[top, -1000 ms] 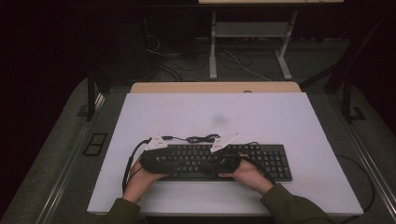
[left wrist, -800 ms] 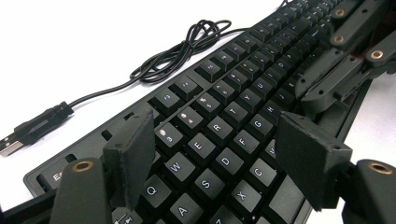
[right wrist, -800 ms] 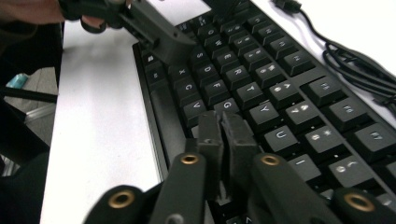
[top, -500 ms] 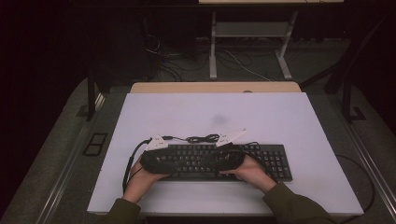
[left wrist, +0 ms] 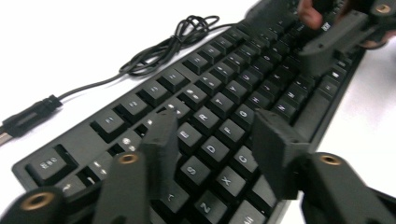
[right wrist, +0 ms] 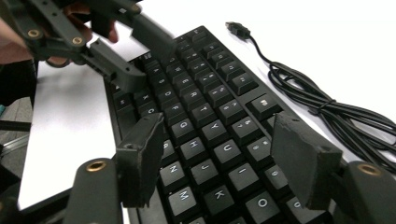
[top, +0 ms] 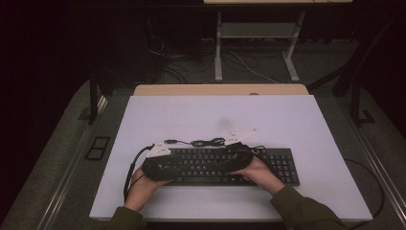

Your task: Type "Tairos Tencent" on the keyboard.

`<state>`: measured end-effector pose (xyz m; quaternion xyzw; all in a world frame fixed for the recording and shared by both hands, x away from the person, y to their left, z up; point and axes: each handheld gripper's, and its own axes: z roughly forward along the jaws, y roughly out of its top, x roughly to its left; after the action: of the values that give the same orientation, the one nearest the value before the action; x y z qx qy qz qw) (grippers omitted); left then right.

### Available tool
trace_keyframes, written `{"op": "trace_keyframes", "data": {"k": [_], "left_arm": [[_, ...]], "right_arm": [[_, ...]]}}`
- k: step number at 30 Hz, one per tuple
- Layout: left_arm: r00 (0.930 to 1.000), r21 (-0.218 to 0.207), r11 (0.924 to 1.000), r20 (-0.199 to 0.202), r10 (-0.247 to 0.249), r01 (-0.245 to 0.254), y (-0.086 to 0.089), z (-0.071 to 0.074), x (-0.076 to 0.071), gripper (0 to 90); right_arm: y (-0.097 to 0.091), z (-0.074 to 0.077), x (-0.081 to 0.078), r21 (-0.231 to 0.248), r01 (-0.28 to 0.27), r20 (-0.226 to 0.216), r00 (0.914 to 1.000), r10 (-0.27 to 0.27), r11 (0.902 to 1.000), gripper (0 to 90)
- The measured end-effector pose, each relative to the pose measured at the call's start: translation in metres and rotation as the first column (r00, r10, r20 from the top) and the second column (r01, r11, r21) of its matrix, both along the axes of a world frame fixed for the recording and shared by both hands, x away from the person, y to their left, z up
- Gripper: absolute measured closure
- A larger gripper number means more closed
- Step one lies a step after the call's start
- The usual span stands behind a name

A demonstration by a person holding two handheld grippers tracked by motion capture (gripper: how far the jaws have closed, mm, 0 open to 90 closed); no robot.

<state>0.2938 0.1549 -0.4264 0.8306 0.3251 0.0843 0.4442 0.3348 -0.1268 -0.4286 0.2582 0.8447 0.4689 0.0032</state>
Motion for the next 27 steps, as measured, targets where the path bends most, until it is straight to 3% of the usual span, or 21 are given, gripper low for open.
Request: {"op": "trace_keyframes", "data": {"k": [12,20,27], "left_arm": [[0.9984,-0.021,0.9989,-0.037,-0.043,0.043,-0.003,-0.003,-0.004,88.5],[0.997,-0.028,0.9983,-0.056,-0.053,0.051,-0.009,-0.007,-0.003,88.9],[0.9961,-0.001,0.9981,-0.064,-0.061,0.061,-0.013,-0.011,-0.003,88.9]], "right_arm": [[0.004,0.0,0.007,0.004,0.012,0.012,0.9999,-0.012,0.9999,29.5],[0.008,0.0,0.008,0.004,0.007,0.016,0.9998,-0.008,1.0,28.9],[0.009,0.0,0.008,0.006,0.012,0.014,0.9998,-0.012,0.9999,28.7]]}}
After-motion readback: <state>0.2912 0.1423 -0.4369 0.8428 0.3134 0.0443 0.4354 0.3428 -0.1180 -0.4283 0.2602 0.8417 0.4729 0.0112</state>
